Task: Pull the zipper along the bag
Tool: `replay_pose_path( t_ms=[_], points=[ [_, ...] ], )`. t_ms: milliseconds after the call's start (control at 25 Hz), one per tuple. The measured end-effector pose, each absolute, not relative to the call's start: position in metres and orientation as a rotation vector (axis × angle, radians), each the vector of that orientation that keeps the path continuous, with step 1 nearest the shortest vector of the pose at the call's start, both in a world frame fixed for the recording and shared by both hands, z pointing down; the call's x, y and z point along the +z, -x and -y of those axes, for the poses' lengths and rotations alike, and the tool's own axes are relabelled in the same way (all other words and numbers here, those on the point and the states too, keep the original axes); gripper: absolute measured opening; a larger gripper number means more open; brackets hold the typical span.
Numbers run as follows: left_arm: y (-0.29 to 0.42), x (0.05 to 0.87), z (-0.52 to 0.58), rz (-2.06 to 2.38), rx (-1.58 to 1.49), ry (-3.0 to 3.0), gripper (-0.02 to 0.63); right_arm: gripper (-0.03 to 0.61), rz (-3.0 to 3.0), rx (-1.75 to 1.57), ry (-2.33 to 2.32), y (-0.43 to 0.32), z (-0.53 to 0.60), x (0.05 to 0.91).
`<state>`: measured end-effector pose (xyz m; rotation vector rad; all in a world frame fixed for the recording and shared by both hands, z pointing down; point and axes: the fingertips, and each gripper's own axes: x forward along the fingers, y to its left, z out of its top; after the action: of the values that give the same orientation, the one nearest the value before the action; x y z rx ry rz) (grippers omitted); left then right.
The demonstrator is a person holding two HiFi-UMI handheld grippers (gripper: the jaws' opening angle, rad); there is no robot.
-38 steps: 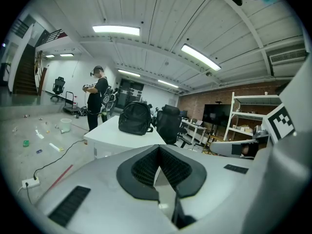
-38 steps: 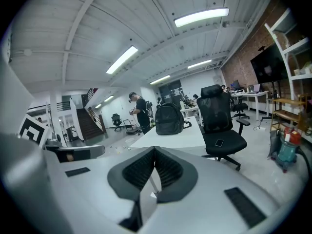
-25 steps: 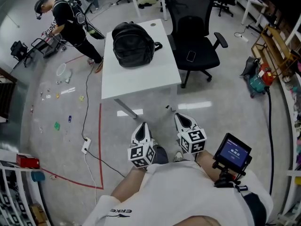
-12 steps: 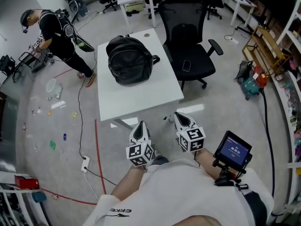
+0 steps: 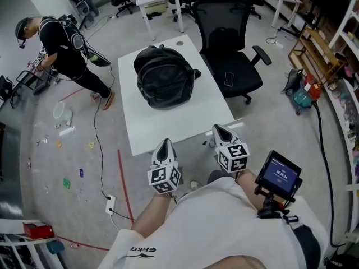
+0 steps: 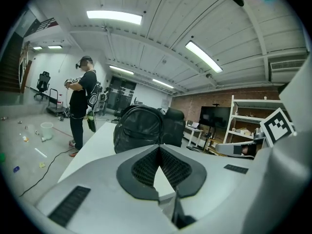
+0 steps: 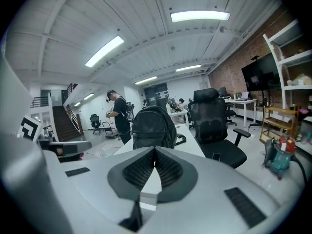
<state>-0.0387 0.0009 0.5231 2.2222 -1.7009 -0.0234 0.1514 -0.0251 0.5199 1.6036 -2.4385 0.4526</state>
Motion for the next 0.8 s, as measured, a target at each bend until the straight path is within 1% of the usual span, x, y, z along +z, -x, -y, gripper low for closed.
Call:
replay_pose_path(
  t_ms=[520, 800],
  points=[
    [0.075, 0.515, 0.075, 1.753, -0.040, -2.204, 0.003, 0.004, 2.436, 0.419, -1.648, -0.138, 0.125, 0.513],
    [0.078, 0.515, 0.135, 1.801, -0.007, -2.179, 0.003, 0.003, 2.420, 0.381, -1.655, -0.157, 0.204, 0.517]
  ],
)
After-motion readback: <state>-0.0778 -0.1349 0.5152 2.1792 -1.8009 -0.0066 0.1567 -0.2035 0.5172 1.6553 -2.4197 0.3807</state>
